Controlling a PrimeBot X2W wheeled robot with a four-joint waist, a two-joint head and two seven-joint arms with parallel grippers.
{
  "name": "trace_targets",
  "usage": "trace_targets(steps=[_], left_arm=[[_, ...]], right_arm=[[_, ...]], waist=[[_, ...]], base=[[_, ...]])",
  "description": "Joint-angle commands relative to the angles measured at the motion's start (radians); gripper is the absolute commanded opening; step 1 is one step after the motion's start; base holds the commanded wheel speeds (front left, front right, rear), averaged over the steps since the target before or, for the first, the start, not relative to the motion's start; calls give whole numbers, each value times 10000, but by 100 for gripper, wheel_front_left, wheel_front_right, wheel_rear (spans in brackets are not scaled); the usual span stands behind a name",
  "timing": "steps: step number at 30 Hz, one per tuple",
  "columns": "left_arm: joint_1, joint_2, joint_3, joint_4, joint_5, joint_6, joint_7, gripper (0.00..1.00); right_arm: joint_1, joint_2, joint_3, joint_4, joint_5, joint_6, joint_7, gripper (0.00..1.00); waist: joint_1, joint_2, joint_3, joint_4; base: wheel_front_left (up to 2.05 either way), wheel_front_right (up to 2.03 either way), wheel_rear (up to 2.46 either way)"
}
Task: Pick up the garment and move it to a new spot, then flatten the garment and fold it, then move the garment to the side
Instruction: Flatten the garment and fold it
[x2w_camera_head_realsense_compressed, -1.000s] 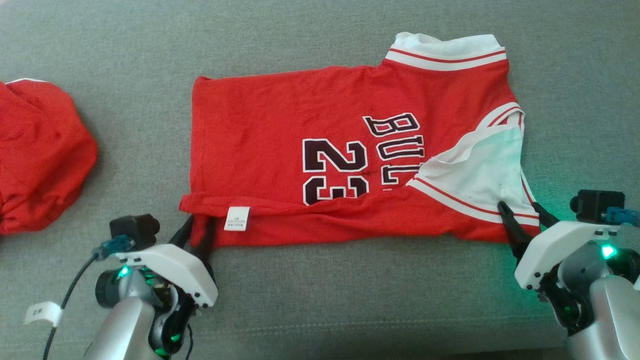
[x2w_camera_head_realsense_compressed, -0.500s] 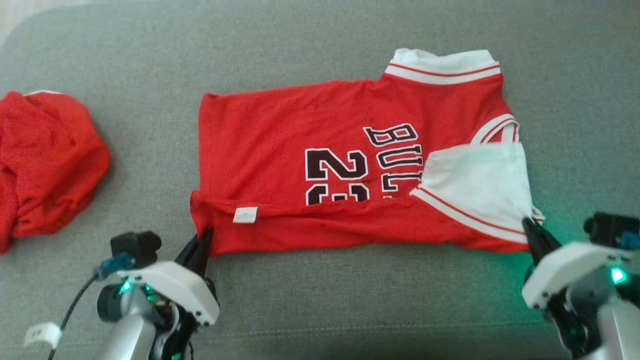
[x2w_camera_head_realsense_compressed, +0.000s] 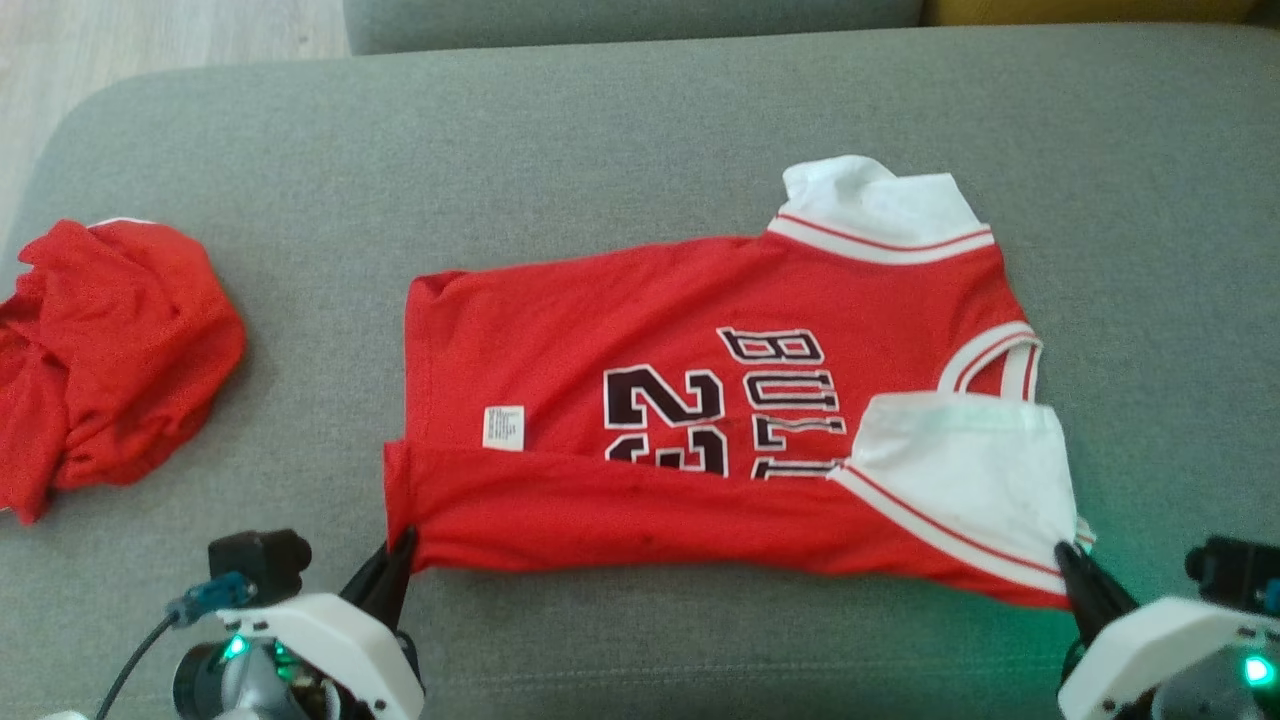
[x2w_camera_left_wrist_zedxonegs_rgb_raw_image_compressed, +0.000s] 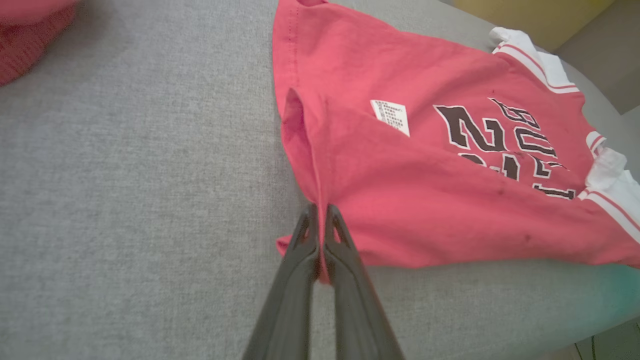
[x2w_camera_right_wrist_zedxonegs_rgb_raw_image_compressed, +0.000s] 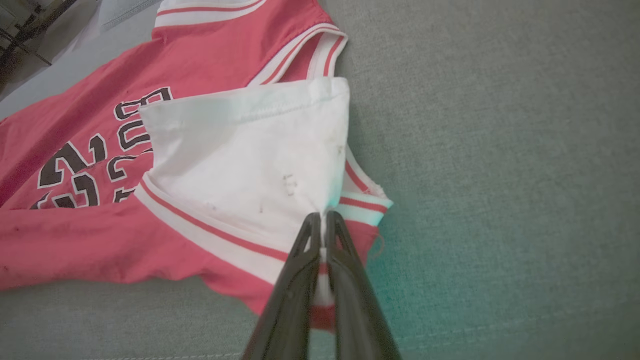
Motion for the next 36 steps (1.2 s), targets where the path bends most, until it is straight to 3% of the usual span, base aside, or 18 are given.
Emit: trace_targets(steps=[1, 5, 6, 7, 19, 28, 36], left_arm=[[-147, 262, 408, -431, -57, 123, 38, 0], [-6, 334, 385, -564, -108, 172, 198, 0], [-2, 318, 383, -536, -102, 211, 195, 21], [-1, 277, 329, -438, -61, 278, 206, 100], [-633, 62, 458, -988, 1043, 890, -1801, 100], [-972, 98, 403, -1530, 1691, 1236, -2483, 100], [-1597, -29, 350, -1293, 1707, 1249, -2560, 100]], right_arm=[[55, -74, 128, -552, 103, -7, 50, 0], [332, 1, 137, -878, 139, -7, 150, 0], [300, 9, 158, -897, 133, -7, 63, 0], [160, 18, 232, -900, 28, -7, -139, 100], [-1403, -634, 1167, -1396, -951, -7, -3051, 100], [-1761, -832, 1469, -1745, -1056, -7, -3324, 100], [-1969, -749, 1467, -1719, -945, -7, -3279, 100]], waist=[[0, 0, -80, 9], [0, 0, -212, -9], [0, 0, -244, -27], [0, 0, -324, -74], [0, 0, -623, -80], [0, 0, -717, -10], [0, 0, -296, 82]], base=[[0, 0, 0], [0, 0, 0], [0, 0, 0], [0, 0, 0], [0, 0, 0], [0, 0, 0], [0, 0, 0]])
